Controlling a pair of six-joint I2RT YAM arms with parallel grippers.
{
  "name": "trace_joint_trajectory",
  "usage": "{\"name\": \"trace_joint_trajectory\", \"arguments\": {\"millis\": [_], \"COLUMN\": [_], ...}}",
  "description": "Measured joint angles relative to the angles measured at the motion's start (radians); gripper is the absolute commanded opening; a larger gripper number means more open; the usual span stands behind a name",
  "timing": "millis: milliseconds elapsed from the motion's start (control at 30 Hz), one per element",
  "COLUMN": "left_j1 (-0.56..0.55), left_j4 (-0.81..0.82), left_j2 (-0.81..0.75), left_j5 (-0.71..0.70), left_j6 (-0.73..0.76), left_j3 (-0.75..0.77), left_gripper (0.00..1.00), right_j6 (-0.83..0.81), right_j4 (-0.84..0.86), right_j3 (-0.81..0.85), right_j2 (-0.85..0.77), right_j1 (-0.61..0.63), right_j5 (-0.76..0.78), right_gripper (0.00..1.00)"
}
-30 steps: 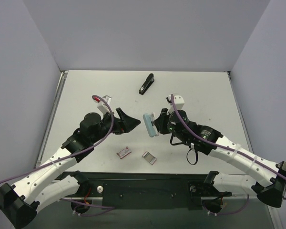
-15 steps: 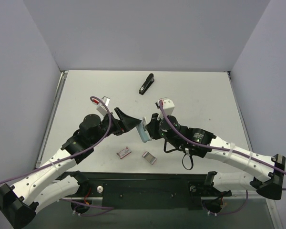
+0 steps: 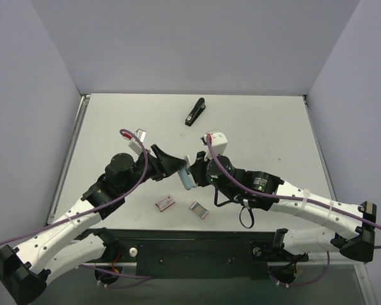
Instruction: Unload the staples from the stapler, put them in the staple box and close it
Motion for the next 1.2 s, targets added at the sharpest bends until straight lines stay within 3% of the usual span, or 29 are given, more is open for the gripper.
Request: {"name": "trace_joint_trajectory", "arguments": {"millis": [233, 333, 400, 433, 600, 800, 1200], "left_j1": [0.000, -0.003, -0.003, -0.003, -0.004, -0.011, -0.017], "left_j4": [0.010, 0.017, 0.019, 0.019, 0.019, 0.007, -0.024], "left_j2": [-0.010, -0.011, -0.011, -0.011, -0.010, -0.003, 0.063], "left_j5": [-0.010, -0.011, -0.011, -0.011, -0.010, 0.009, 0.153], "left_j6": [-0.003, -0.003, -0.005, -0.006, -0.002, 0.043, 0.202], "left_j3": [-0.002, -0.002, -0.002, -0.002, -0.002, 0.013, 0.070], "left_gripper": [0.45, 0.28, 0.05, 0.00, 0.00, 0.00, 0.00], "right_j6": [-0.009, -0.010, -0.010, -0.011, -0.014, -0.021, -0.108], "right_j4": [0.000, -0.001, -0.001, -0.001, -0.001, -0.024, -0.130], "right_j3": [0.001, 0.001, 0.001, 0.001, 0.001, 0.001, 0.002], "right_j2": [0.000, 0.000, 0.000, 0.000, 0.000, -0.022, -0.249], "right_j1": [0.017, 0.022, 0.026, 0.027, 0.032, 0.037, 0.031], "right_j5": [0.033, 0.041, 0.049, 0.052, 0.060, 0.059, 0.063], "right_gripper": [0.00, 0.00, 0.00, 0.00, 0.03, 0.32, 0.53]}}
